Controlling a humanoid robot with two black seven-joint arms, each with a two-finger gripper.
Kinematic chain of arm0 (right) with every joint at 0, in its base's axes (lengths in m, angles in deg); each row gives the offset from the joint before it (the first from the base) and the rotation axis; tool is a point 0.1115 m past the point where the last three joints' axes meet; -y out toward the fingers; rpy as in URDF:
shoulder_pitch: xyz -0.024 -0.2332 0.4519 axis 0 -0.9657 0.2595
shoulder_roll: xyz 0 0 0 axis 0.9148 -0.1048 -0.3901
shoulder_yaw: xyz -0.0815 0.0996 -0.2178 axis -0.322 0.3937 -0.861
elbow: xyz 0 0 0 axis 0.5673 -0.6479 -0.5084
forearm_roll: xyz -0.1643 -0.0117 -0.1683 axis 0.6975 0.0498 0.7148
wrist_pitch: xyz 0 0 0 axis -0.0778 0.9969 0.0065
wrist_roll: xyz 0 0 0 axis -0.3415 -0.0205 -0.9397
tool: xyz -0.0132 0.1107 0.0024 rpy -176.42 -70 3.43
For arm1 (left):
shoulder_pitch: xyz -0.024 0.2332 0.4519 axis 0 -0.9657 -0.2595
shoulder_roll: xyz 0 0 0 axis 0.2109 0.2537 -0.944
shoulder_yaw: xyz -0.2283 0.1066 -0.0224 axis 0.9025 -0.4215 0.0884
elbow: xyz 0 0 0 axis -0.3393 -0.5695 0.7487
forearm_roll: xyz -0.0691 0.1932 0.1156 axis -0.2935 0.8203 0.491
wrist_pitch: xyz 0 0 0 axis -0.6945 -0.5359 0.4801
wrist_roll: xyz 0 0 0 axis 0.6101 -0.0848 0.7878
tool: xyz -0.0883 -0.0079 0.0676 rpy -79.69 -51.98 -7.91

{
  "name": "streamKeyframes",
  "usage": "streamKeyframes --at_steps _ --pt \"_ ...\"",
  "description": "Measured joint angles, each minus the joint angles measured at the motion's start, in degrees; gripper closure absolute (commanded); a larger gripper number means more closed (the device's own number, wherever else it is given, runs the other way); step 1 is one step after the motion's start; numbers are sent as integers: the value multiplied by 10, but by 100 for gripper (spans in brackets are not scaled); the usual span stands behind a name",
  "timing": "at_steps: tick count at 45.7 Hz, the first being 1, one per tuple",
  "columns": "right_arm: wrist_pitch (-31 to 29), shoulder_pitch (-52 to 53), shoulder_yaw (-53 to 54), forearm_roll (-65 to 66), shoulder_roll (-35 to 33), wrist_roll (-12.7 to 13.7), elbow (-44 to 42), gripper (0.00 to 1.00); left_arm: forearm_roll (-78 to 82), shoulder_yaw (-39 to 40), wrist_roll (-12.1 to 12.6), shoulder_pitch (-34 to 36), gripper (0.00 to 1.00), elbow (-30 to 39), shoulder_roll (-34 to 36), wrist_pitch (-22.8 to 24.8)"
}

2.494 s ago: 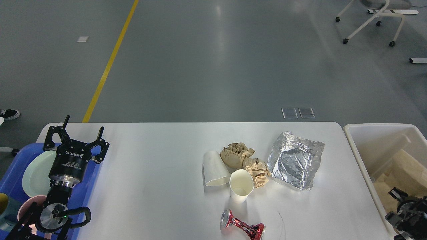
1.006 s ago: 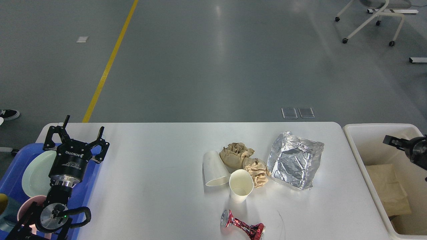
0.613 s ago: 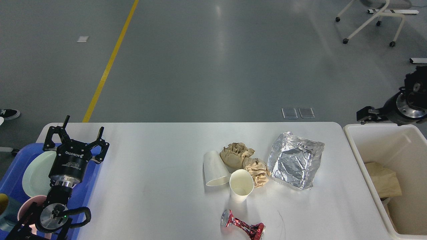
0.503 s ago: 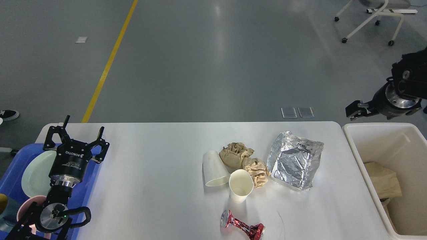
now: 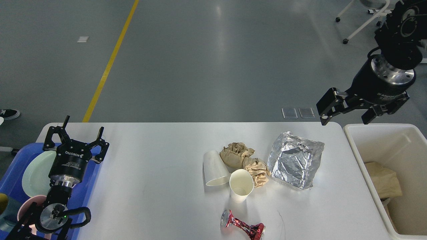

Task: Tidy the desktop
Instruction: 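Raise the right gripper out of the bin toward the foil wrapper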

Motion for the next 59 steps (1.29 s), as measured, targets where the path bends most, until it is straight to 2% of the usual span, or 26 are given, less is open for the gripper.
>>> streamKeyframes --at_steps 6,11,36,48,59 --pt "2 57 0 -58 12 0 73 0 0 0 0 0 4 0 0 0" --pt "6 70 1 -92 27 0 98 0 0 0 0 0 4 0 0 0" --pt "10 66 1 -106 39 -2 100 0 0 0 0 0 4 0 0 1" --pt "92 42 -5 -98 40 -1 98 0 0 0 1 0 4 0 0 1" --pt "192 -68 -21 -95 37 -1 65 0 0 0 0 0 4 0 0 1"
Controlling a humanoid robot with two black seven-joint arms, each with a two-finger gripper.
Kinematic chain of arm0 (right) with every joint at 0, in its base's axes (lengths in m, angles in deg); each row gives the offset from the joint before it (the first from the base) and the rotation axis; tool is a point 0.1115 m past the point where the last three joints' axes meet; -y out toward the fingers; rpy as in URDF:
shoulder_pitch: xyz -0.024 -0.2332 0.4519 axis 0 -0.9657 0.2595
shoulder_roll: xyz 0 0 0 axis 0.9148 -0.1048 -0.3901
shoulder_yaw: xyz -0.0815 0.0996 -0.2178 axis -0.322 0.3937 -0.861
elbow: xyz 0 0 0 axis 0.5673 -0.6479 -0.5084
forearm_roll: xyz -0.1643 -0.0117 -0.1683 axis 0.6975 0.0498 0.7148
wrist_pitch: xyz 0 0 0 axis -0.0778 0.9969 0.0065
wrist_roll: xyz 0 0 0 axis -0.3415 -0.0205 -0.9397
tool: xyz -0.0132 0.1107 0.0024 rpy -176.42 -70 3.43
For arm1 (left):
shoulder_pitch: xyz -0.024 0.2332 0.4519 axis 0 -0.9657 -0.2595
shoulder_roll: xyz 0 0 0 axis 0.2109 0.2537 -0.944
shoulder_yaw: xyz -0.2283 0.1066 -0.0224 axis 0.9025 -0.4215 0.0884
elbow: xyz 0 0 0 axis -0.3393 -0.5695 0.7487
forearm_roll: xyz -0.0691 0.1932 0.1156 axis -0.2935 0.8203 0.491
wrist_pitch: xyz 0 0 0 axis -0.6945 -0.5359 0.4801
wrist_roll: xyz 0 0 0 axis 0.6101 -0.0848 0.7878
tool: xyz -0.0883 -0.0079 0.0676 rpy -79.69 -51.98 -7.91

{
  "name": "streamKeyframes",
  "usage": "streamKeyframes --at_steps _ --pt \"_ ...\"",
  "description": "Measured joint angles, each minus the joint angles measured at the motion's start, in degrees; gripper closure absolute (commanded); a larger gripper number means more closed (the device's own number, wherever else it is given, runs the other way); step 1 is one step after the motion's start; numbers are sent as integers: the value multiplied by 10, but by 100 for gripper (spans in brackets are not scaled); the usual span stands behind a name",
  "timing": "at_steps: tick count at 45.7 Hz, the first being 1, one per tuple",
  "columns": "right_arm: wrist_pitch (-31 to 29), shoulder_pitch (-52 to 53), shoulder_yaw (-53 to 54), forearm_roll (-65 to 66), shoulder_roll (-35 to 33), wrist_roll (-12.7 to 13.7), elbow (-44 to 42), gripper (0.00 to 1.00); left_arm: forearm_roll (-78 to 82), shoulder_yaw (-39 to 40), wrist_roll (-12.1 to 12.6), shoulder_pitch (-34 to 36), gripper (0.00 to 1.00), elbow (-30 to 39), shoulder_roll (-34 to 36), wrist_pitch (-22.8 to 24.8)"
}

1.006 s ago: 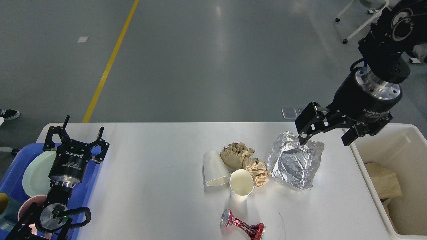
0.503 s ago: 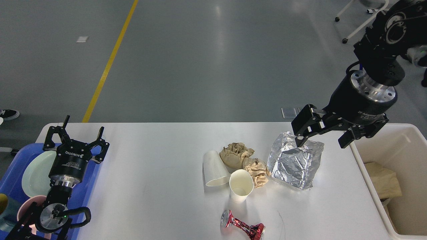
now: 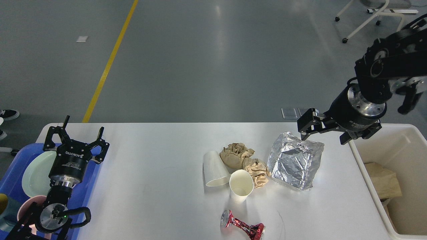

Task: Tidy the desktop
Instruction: 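Raise the right gripper out of the bin toward the foil wrapper, then lower the right gripper onto the crumpled foil wrapper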

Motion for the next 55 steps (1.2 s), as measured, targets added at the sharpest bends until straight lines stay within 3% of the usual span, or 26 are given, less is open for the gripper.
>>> streamKeyframes --at_steps 14,27,36,46,55 --pt "135 -253 13 -11 3 0 -158 0 0 0 0 0 4 0 0 0" --pt "143 -361 46 -44 -6 -3 -238 0 0 0 0 0 4 0 0 0" --pt "95 -378 48 -285 -14 -5 -237 0 0 0 0 0 4 0 0 0" --pt "94 -405 45 -586 -32 -3 -196 0 0 0 0 0 4 0 0 0" --pt "100 -414 49 -730 -26 -1 -177 1 0 0 0 0 4 0 0 0"
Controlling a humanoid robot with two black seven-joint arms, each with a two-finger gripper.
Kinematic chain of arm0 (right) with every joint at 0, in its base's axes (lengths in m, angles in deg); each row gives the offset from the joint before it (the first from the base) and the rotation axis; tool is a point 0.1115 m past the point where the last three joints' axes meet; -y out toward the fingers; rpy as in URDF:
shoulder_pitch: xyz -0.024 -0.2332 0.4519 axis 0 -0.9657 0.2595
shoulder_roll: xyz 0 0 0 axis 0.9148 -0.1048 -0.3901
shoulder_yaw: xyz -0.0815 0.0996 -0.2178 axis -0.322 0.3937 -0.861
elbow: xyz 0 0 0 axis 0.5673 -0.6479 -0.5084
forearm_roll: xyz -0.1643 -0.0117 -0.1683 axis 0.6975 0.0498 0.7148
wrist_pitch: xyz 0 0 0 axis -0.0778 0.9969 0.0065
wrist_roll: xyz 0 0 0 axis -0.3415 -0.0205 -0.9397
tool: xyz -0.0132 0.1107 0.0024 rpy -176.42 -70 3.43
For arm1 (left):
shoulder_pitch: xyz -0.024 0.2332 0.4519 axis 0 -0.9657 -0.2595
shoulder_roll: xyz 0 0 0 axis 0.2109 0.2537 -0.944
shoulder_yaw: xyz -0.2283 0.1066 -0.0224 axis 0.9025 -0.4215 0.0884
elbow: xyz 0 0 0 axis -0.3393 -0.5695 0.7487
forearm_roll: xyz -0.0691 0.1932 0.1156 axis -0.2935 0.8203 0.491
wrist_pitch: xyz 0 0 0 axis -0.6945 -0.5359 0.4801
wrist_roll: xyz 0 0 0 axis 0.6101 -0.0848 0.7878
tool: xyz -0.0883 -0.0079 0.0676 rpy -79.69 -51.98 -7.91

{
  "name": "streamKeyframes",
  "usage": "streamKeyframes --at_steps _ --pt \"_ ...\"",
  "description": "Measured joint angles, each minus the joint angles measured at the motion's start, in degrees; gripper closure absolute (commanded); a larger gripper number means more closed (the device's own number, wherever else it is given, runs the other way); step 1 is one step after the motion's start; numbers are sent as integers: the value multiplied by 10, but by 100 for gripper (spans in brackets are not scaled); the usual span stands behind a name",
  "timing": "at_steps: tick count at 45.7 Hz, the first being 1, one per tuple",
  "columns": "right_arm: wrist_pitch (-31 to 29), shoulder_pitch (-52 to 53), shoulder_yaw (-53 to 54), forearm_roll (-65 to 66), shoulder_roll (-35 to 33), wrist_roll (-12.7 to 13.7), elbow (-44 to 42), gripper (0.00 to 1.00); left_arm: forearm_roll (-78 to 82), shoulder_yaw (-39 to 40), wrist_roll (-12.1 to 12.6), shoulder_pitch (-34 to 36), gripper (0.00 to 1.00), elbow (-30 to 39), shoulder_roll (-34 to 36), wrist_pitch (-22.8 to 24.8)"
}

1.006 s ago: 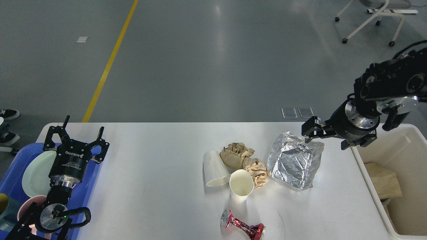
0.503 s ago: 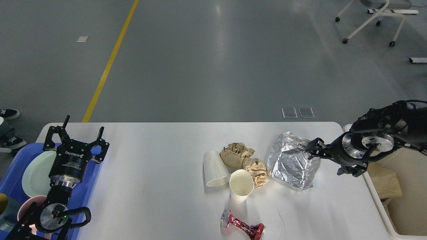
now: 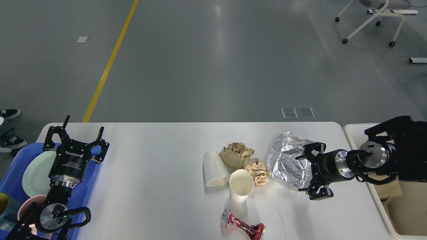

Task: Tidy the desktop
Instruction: 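Lower the right gripper onto the crumpled foil wrapper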

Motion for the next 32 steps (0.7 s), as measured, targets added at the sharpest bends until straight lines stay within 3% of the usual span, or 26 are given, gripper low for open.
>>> streamKeyframes --at_steps 9,15,32 --pt "52 -9 2 -46 4 2 0 8 0 0 0 0 4 0 0 0" --pt "105 -14 9 -60 29 4 1 6 0 0 0 0 4 0 0 0" --pt "143 -4 53 -76 86 19 8 6 0 0 0 0 4 0 0 0"
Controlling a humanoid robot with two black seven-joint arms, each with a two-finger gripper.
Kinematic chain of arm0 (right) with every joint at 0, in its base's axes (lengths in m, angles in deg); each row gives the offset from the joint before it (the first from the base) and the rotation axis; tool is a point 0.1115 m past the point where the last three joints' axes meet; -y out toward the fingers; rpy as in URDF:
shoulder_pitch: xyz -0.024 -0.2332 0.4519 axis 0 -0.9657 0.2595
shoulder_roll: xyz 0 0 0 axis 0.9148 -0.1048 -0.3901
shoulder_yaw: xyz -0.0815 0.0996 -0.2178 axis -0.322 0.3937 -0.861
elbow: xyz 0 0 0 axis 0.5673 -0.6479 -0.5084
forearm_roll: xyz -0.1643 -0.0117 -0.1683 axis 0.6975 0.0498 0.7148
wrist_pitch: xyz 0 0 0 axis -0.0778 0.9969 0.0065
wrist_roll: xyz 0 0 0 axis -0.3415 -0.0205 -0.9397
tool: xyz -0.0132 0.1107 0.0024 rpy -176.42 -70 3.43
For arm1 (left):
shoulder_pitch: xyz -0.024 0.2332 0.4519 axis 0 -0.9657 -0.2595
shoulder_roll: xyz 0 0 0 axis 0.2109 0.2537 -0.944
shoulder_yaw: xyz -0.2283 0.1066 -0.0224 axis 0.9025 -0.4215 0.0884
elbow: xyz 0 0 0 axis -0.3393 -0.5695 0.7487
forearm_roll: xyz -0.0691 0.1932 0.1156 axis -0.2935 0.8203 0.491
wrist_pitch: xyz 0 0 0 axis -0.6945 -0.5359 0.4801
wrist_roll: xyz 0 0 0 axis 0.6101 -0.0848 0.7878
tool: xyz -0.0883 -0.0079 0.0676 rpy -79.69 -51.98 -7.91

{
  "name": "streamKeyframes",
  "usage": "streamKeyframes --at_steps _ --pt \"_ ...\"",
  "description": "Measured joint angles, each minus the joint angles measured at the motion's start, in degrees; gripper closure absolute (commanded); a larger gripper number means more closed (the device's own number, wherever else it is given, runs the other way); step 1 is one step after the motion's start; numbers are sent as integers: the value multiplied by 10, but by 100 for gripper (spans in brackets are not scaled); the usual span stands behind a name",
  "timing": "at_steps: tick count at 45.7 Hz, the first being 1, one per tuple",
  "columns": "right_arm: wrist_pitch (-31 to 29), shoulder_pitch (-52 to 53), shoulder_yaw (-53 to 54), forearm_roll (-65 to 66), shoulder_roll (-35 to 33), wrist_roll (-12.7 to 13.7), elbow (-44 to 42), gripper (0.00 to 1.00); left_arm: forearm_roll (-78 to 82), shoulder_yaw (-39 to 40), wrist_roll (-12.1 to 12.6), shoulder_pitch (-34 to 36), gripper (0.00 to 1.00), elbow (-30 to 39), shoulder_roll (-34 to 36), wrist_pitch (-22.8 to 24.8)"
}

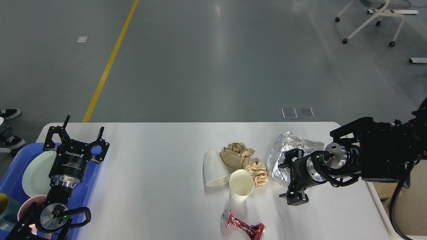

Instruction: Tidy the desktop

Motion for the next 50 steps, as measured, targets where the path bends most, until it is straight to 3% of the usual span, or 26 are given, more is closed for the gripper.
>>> streamKeyframes --at_steps 11,36,50 --pt "62 -57 27 3 9 0 -49 6 0 0 0 0 4 0 0 0" --pt "64 -156 56 8 42 1 -188 6 0 0 0 0 4 0 0 0" --pt "61 -169 57 8 47 2 -203 6 0 0 0 0 4 0 0 0"
